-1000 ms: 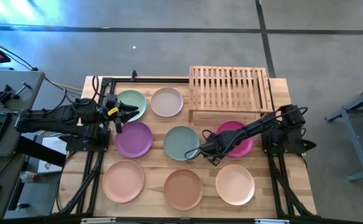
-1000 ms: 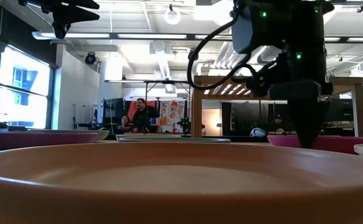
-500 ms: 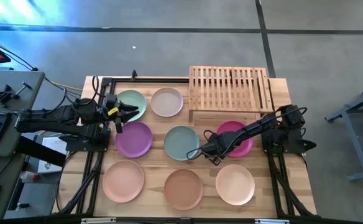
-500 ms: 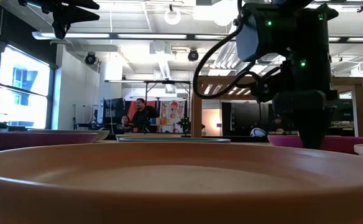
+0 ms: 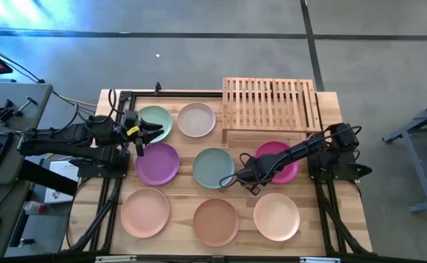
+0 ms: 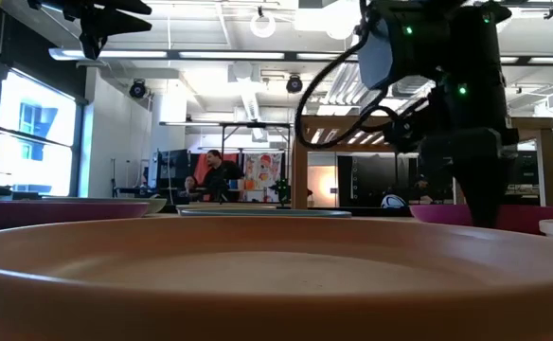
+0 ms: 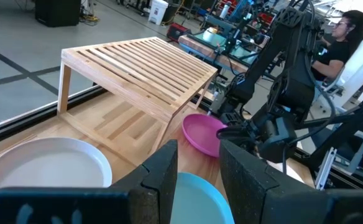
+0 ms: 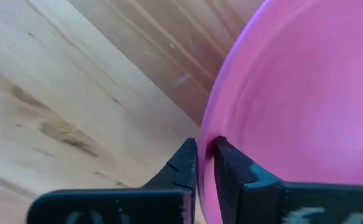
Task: Place and stack plates onto a shelf
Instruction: Put the pink plate on the shelf
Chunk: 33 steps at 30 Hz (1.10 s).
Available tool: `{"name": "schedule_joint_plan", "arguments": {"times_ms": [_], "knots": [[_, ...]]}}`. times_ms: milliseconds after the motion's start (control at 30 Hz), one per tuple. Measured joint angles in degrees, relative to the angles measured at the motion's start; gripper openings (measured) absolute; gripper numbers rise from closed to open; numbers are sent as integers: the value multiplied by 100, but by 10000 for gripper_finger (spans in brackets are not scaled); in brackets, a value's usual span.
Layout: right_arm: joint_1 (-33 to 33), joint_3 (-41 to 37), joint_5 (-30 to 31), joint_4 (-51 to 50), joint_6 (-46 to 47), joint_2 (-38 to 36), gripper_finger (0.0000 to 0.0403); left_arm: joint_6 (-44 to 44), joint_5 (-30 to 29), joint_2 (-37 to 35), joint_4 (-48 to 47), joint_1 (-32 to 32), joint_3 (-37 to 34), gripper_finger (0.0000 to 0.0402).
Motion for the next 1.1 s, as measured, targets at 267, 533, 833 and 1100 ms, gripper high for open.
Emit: {"name": "schedule_joint_plan", "arguments": {"times_ms": [267, 533, 833, 1100], "knots": [[109, 759, -185, -424, -39, -15, 1, 84, -5, 0, 0, -2, 0, 106], [337, 1661, -260, -991, -93, -17, 1, 101, -7, 2, 2, 0, 0, 106], [417, 2383, -237, -1301, -467, -22, 1, 211, -7, 0, 4, -1, 0, 106], [417, 2905, -467, -1324, -1182, -22, 0, 386, -7, 0, 4, -2, 0, 106]]}}
